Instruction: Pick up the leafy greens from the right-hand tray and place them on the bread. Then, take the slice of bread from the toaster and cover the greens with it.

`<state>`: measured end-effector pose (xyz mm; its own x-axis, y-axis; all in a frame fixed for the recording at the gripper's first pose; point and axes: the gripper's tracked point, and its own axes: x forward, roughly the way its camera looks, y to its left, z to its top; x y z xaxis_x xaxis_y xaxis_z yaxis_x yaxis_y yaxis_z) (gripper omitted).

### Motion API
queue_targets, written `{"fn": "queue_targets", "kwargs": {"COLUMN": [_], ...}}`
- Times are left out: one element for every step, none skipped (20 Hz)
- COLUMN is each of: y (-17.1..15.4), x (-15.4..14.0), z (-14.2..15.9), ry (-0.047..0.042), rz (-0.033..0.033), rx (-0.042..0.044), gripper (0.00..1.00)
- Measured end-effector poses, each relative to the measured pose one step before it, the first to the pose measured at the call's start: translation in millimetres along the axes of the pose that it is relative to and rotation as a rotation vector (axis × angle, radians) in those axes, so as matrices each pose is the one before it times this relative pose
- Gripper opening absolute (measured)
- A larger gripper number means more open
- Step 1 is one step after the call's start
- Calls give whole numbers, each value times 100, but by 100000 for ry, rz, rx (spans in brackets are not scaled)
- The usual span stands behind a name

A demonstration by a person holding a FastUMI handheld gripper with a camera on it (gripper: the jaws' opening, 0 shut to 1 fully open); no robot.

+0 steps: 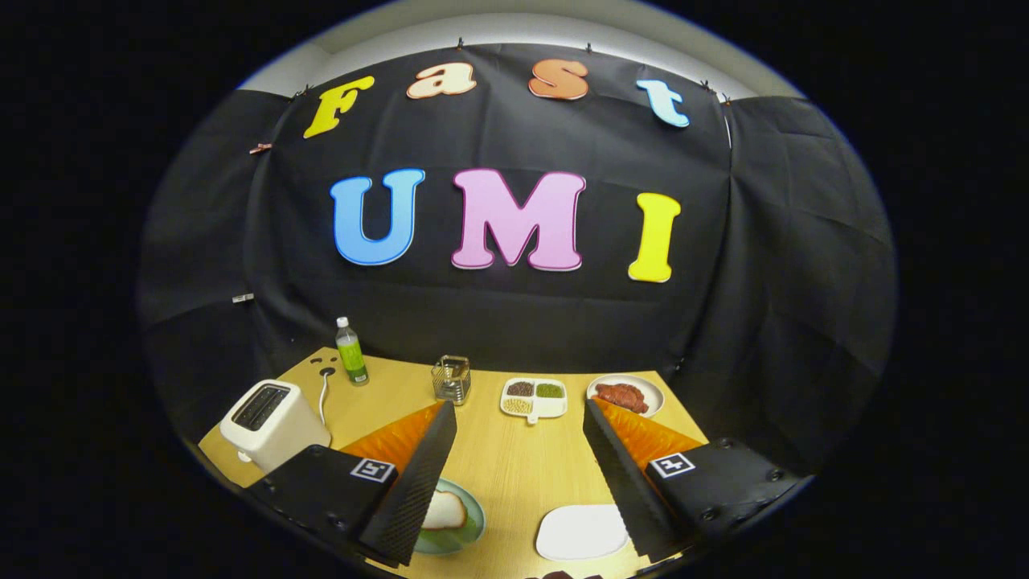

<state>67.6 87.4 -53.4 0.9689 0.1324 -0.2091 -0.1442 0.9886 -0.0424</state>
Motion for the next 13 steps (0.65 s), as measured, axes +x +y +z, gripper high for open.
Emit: {"fn": "queue_targets", "kwargs": {"y": [109, 111, 5, 104, 261, 268, 65, 83, 266, 171, 30, -103, -249], "x": [-727, -697, -678, -689, -729, -576, -528, -407, -432, -396, -320, -392, -353], "z": [1082, 1133, 942, 941, 849, 714, 466, 432, 510, 512, 477, 385, 255], "ry": [-2273, -2345, -2248, -1875, -1882, -1537, -561, -352, -321, -560, -792, -754, -749], "rz": [-509, -685, -792, -445, -183, 303, -102, -66, 272, -43, -370, -434, -835], "rx": [-489, -552, -283, 97, 81, -235, -291, 182, 830, 976, 992, 381, 96], "gripper": [99, 99, 99, 99, 99, 100, 100, 100, 100, 100, 100, 100, 100]}}
